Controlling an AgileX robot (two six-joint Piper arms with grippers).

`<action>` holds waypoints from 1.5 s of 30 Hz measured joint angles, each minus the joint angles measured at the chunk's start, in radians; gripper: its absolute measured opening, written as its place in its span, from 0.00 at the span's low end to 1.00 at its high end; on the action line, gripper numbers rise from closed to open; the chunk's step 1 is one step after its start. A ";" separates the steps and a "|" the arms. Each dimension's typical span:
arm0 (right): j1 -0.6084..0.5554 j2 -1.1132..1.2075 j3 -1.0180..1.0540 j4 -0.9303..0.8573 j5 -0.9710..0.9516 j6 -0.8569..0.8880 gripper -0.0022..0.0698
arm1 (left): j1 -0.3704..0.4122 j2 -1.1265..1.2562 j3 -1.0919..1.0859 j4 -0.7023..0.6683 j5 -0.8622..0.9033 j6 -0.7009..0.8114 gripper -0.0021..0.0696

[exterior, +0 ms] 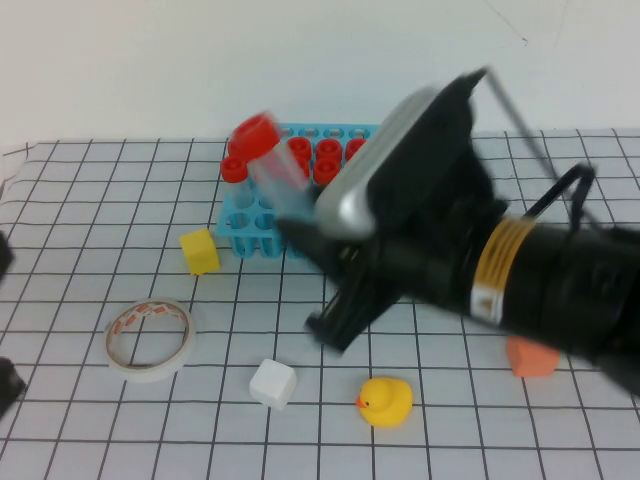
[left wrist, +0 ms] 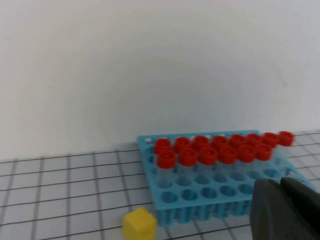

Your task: Place the test tubes

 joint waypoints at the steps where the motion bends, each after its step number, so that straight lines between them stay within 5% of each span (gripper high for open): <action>1: 0.020 0.000 0.011 -0.002 -0.022 0.000 0.36 | -0.033 0.000 0.002 -0.014 -0.003 0.000 0.03; 11: 0.116 -0.005 0.026 -0.014 -0.186 0.000 0.36 | -0.302 0.000 0.002 -0.033 -0.123 0.002 0.10; 18: 0.155 -0.005 0.026 -0.114 -0.208 0.012 0.36 | -0.333 0.002 0.002 -0.035 -0.169 0.004 0.63; 22: 0.182 0.000 0.026 -0.135 -0.227 0.018 0.36 | -0.333 0.020 0.002 -0.035 -0.170 -0.006 0.73; 30: 0.185 0.049 0.026 -0.153 -0.304 0.021 0.36 | -0.333 0.034 0.002 -0.051 -0.178 -0.108 0.71; 37: 0.185 0.055 0.026 -0.156 -0.318 0.021 0.36 | -0.334 0.034 0.002 -0.052 -0.192 -0.128 0.39; 45: 0.185 0.055 0.026 -0.150 -0.317 -0.014 0.36 | -0.339 0.034 0.002 -0.054 -0.199 -0.130 0.39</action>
